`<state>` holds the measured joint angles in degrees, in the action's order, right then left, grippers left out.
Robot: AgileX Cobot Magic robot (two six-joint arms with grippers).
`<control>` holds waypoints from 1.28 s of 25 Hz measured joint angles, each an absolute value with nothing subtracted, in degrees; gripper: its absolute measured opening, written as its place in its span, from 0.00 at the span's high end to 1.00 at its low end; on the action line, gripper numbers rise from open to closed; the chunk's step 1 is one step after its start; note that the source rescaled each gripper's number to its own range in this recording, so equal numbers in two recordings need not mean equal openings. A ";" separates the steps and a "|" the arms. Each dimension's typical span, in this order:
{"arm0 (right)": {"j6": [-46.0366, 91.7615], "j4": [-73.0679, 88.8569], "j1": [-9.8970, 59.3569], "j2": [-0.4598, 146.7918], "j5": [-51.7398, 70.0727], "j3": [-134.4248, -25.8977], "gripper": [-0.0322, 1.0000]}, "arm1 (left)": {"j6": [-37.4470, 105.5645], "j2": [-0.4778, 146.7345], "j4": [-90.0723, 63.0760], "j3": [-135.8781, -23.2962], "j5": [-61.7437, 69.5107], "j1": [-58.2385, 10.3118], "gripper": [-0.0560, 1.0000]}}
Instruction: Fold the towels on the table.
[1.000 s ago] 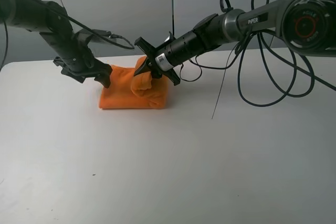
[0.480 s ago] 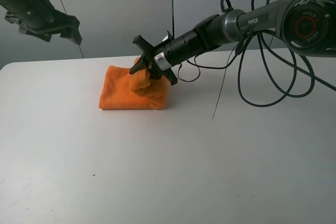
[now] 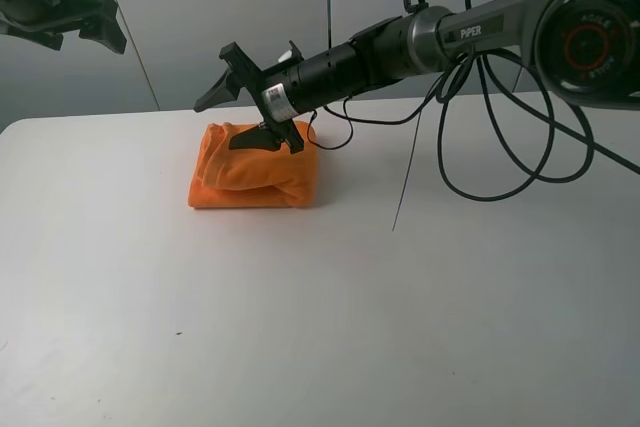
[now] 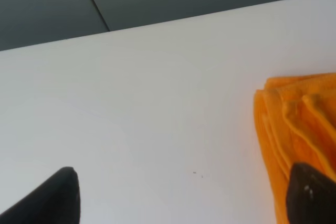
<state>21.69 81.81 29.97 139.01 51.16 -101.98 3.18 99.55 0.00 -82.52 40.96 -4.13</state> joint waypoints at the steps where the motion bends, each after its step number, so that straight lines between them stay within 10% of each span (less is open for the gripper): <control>1: 21.69 81.68 30.80 139.01 51.16 -101.98 0.29 | 3.18 99.55 0.00 -82.52 41.08 -4.13 0.00; 21: 22.12 75.48 36.18 139.49 47.90 -101.89 0.28 | 3.18 98.28 -1.51 -82.52 44.41 -4.13 0.00; 32: 16.47 46.04 29.65 121.46 49.09 -96.80 0.00 | 3.18 86.41 -1.94 -82.39 55.75 -4.13 0.00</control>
<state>16.47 46.04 29.65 121.46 49.09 -96.80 3.18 86.41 -1.94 -82.39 55.75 -4.13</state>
